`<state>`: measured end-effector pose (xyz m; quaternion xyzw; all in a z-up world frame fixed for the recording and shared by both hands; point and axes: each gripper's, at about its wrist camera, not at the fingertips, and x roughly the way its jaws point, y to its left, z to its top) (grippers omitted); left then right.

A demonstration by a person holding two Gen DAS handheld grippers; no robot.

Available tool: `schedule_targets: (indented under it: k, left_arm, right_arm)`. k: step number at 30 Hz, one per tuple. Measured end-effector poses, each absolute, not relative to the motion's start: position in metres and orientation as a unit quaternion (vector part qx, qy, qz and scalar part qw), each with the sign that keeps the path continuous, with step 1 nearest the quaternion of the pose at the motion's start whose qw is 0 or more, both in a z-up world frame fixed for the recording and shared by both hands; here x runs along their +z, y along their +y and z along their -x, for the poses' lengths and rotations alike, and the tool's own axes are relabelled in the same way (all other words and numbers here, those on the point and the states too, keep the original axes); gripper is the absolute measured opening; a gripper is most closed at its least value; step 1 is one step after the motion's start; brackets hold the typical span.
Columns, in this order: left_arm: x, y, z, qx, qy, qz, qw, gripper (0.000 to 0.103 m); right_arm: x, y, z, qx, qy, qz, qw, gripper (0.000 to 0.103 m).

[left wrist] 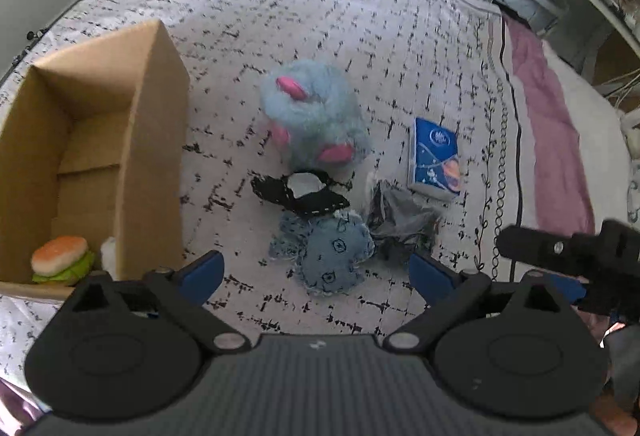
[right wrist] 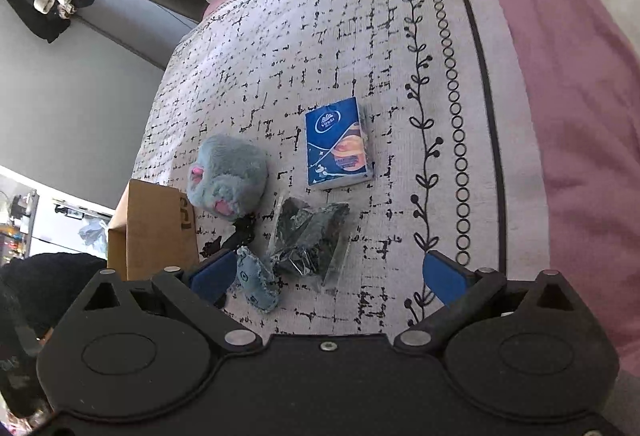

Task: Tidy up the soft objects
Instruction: 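Move both open tools back to the pile of remaining items, then grasp the blue fabric plush with the left gripper while the right gripper grasps the clear plastic bag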

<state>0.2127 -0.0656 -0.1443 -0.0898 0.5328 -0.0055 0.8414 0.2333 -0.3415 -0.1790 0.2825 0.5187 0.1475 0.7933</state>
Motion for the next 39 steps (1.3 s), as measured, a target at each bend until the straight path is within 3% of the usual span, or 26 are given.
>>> schedule_targets:
  k: [6,15,18,21,28,29,31,37,39]
  left_arm:
    - [-0.167,-0.074,-0.229,-0.004,0.547,0.085,0.833,0.098]
    - [-0.195,-0.077,-0.248,-0.007,0.571,0.087,0.816,0.088]
    - [-0.199,-0.079,-0.25,-0.006,0.571,0.089,0.816,0.088]
    - [-0.198,-0.08,-0.251,-0.01,0.562,0.083,0.823,0.077]
    - [-0.192,-0.075,-0.252,-0.019,0.556,0.095,0.825,0.034]
    - [-0.192,-0.075,-0.252,-0.02,0.557,0.097,0.825,0.028]
    - [-0.191,-0.073,-0.249,-0.021,0.555,0.101,0.825,0.026]
    - [-0.185,-0.066,-0.239,-0.025,0.549,0.122,0.827,0.019]
    - [-0.181,-0.064,-0.233,-0.027,0.543,0.126,0.83,0.019]
  right_arm:
    - [-0.193,-0.336,-0.247,0.147,0.521,-0.288,0.79,0.098]
    - [-0.21,-0.331,-0.262,0.147,0.534,-0.294,0.779,0.097]
    - [-0.216,-0.325,-0.267,0.142,0.538,-0.294,0.777,0.092]
    - [-0.222,-0.317,-0.272,0.143,0.54,-0.296,0.775,0.087]
    - [-0.225,-0.305,-0.275,0.141,0.541,-0.279,0.78,0.08]
    - [-0.225,-0.303,-0.275,0.142,0.541,-0.275,0.782,0.078]
    - [-0.225,-0.297,-0.277,0.144,0.542,-0.265,0.784,0.072]
    - [-0.219,-0.292,-0.273,0.159,0.549,-0.254,0.781,0.034]
    - [-0.213,-0.292,-0.268,0.158,0.547,-0.244,0.785,0.031]
